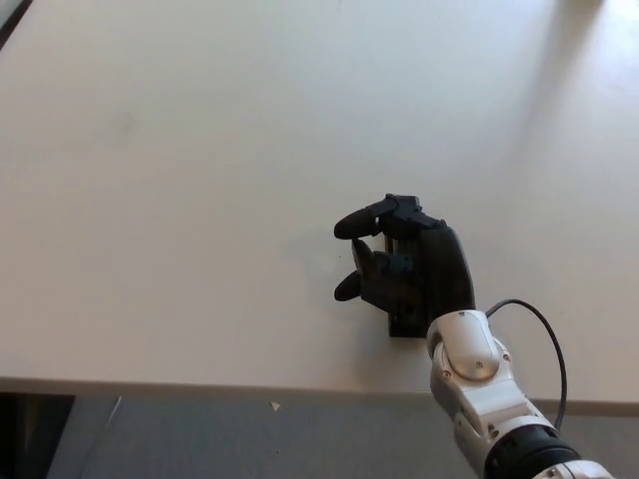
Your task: The robot uses its right hand to press on the stapler that is in the middle of the desk
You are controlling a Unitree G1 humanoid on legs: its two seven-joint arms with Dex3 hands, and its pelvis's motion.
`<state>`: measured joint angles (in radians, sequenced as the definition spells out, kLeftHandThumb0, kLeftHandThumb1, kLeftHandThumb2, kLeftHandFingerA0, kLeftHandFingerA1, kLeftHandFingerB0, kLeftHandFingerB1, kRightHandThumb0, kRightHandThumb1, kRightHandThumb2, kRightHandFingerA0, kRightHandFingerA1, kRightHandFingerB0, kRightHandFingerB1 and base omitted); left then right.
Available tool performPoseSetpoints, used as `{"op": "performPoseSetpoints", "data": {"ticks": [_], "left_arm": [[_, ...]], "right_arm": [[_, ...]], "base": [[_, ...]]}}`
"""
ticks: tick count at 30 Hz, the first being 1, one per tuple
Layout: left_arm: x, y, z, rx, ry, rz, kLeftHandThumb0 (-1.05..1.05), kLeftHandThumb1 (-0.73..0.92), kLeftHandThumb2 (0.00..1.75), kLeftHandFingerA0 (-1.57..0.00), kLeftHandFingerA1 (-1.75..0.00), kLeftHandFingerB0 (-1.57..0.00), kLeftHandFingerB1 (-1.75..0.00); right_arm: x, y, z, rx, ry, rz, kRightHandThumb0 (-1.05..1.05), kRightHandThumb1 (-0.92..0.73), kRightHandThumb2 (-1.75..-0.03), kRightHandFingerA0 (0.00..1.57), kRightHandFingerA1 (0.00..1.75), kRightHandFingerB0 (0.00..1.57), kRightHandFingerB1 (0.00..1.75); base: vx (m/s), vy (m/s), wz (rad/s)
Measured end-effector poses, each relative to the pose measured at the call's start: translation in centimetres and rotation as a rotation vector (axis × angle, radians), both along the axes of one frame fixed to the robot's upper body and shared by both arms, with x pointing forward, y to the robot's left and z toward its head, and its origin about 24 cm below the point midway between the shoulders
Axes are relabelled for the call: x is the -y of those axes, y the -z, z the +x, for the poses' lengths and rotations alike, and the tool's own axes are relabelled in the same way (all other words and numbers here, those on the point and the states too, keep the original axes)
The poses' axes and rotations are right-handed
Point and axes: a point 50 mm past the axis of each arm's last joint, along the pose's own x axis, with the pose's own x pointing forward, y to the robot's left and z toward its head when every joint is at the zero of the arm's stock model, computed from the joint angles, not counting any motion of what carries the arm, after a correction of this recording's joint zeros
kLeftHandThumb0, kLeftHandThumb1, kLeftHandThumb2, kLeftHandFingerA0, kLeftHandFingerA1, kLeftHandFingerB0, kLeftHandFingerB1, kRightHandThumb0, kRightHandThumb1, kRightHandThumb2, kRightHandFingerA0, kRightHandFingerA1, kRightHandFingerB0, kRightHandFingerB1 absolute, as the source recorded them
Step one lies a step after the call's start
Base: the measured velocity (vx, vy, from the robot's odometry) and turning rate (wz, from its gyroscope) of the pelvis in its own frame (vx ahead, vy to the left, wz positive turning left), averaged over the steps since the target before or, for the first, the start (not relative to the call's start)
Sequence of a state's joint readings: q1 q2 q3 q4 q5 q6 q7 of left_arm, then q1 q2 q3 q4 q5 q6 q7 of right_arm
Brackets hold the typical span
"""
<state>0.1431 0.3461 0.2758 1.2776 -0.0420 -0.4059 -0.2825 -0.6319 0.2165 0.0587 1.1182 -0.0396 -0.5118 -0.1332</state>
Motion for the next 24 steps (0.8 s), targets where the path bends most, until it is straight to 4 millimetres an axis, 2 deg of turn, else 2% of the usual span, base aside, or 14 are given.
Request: {"op": "performPoseSetpoints", "data": {"ticks": [4, 6, 7, 8, 9, 10, 11, 12, 16, 19, 20, 21, 22, 24], "left_arm": [[0.1, 0.2, -1.3, -0.033, -0.006, -0.002, -0.86, 0.73, 1.15, -0.07, -0.45, -0.02, -0.35], [0.1, 0.2, -1.8, -0.044, -0.008, -0.003, -0.38, 0.4, 1.06, 0.0, -0.49, 0.0, -0.48], [0.1, 0.2, -1.9, -0.048, -0.008, -0.003, -0.93, 0.92, 0.73, -0.2, -0.33, -0.16, -0.28], [0.1, 0.3, -2.2, -0.055, -0.009, -0.003, -0.91, 0.92, 0.75, -0.22, -0.33, -0.15, -0.28], [0.1, 0.3, -2.3, -0.058, -0.008, -0.004, -0.38, 0.42, 1.07, 0.0, -0.49, 0.0, -0.48], [0.1, 0.3, -2.3, -0.059, -0.007, -0.004, -0.38, 0.42, 1.07, 0.0, -0.49, 0.0, -0.48], [0.1, 0.3, -2.3, -0.061, -0.006, -0.004, -0.89, 0.92, 0.73, -0.16, -0.31, -0.12, -0.27], [0.1, 0.3, -2.4, -0.061, -0.005, -0.004, -0.37, 0.45, 1.08, 0.0, -0.49, 0.0, -0.48], [0.2, 0.2, -1.5, -0.042, 0.004, -0.006, -0.38, 0.41, 1.06, 0.0, -0.49, 0.0, -0.49], [0.2, 0.0, 0.3, 0.005, 0.017, -0.005, -0.38, 0.44, 1.08, 0.0, -0.49, 0.0, -0.48], [0.2, -0.1, 1.0, 0.022, 0.021, -0.005, -0.89, 0.92, 0.71, -0.2, -0.33, -0.15, -0.29], [0.2, -0.2, 1.8, 0.042, 0.027, -0.004, -0.89, 0.92, 0.71, -0.2, -0.33, -0.15, -0.29], [0.2, -0.3, 2.3, 0.057, 0.031, -0.003, -0.36, 0.5, 1.11, -0.02, -0.5, 0.0, -0.48], [0.3, -0.6, 3.8, 0.097, 0.035, -0.003, -0.36, 0.48, 1.1, -0.03, -0.5, 0.0, -0.48]], "right_arm": [[0.1, 0.4, -0.6, 0.014, 0.0, 0.009, -0.07, -0.7, -0.78, 1.25, 0.96, 0.8, 1.16], [0.1, 0.7, -0.9, 0.018, 0.002, 0.014, -0.11, -0.63, -0.85, 1.28, 0.93, 0.8, 1.19], [0.2, 0.7, -1.0, 0.02, 0.002, 0.015, -0.11, -0.64, -0.83, 1.27, 0.93, 0.79, 1.2], [0.2, 0.9, -1.2, 0.022, 0.002, 0.018, -0.09, -0.67, -0.81, 1.26, 0.87, 0.79, 1.19], [0.2, 1.0, -1.3, 0.022, 0.003, 0.021, -0.11, -0.69, -0.8, 1.26, 0.85, 0.79, 1.18], [0.2, 1.1, -1.4, 0.024, 0.004, 0.023, -0.13, -0.68, -0.81, 1.27, 0.85, 0.78, 1.17], [0.3, 1.2, -1.5, 0.026, 0.006, 0.025, -0.1, -0.69, -0.83, 1.27, 0.91, 0.77, 1.19], [0.3, 1.2, -1.6, 0.026, 0.007, 0.026, -0.08, -0.67, -0.81, 1.25, 0.89, 0.76, 1.19], [0.4, 1.2, -1.5, 0.031, 0.014, 0.033, -0.08, -0.66, -0.81, 1.27, 0.89, 0.83, 1.11], [0.5, 0.6, -1.0, 0.047, 0.012, 0.035, -0.16, -0.74, -0.71, 1.26, 0.82, 0.79, 1.1], [0.5, 0.4, -0.8, 0.051, 0.011, 0.035, -0.12, -0.73, -0.76, 1.27, 0.85, 0.79, 1.13], [0.5, 0.3, -0.7, 0.053, 0.009, 0.033, -0.12, -0.73, -0.76, 1.27, 0.85, 0.79, 1.13], [0.6, 0.0, -0.4, 0.058, 0.009, 0.034, -0.15, -0.77, -0.69, 1.29, 0.83, 0.76, 1.12], [0.7, -1.0, 0.4, 0.074, 0.011, 0.04, -0.18, -0.79, -0.66, 1.28, 0.75, 0.73, 1.11]], "base": [[0.0, 0.0, 0.0], [0.0, 0.0, 0.0], [0.0, 0.0, 0.0], [0.0, 0.0, 0.0], [0.0, 0.0, 0.0], [0.0, 0.0, 0.0], [0.0, 0.0, 0.0], [0.0, 0.0, 0.0], [0.0, 0.0, 0.0], [0.0, 0.0, 0.0], [0.0, 0.0, 0.0], [0.0, 0.0, 0.0], [0.0, 0.0, 0.0], [0.0, 0.0, 0.0]]}}
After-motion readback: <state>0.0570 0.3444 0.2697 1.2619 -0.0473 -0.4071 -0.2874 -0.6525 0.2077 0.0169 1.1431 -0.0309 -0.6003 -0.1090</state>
